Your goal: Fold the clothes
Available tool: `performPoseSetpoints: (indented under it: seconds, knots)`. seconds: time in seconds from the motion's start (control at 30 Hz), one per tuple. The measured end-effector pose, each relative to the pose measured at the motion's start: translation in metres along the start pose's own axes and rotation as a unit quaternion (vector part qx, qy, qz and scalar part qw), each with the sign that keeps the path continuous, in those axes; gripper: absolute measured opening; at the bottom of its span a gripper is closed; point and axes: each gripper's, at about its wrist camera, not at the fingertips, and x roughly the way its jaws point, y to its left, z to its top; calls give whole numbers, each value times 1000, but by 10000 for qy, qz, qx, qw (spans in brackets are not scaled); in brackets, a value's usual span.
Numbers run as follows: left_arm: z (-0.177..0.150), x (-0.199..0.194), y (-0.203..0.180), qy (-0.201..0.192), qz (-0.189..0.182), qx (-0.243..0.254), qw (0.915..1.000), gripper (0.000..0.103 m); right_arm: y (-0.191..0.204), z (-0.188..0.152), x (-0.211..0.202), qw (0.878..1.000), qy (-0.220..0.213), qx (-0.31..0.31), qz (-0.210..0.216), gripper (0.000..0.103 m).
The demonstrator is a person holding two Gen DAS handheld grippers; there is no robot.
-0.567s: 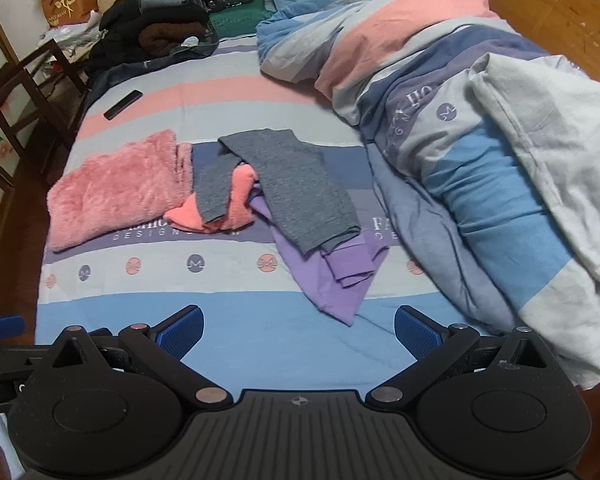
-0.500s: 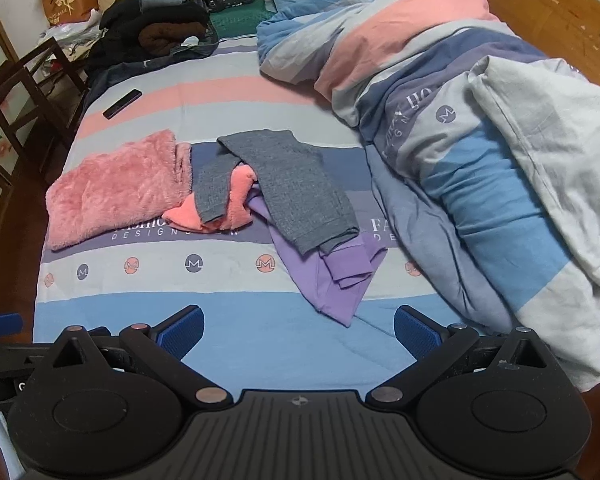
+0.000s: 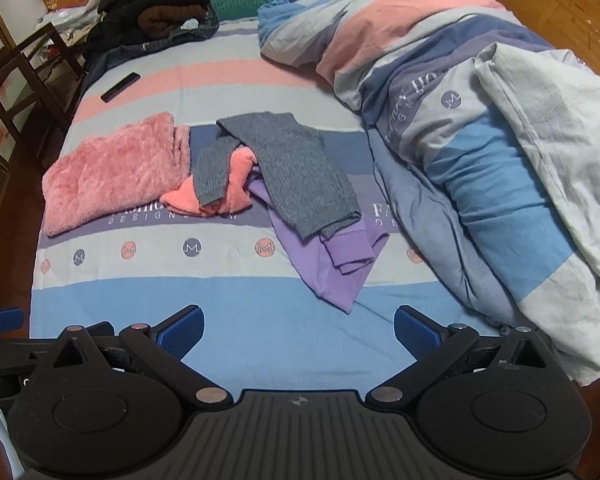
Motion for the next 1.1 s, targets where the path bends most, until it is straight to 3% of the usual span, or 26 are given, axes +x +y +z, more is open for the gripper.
performPoseSetpoints:
  seconds: [1.1]
  knots:
    - [20,10,-1,38,46,-8,10000,103,-6,18,10,9999,68,96,84,103]
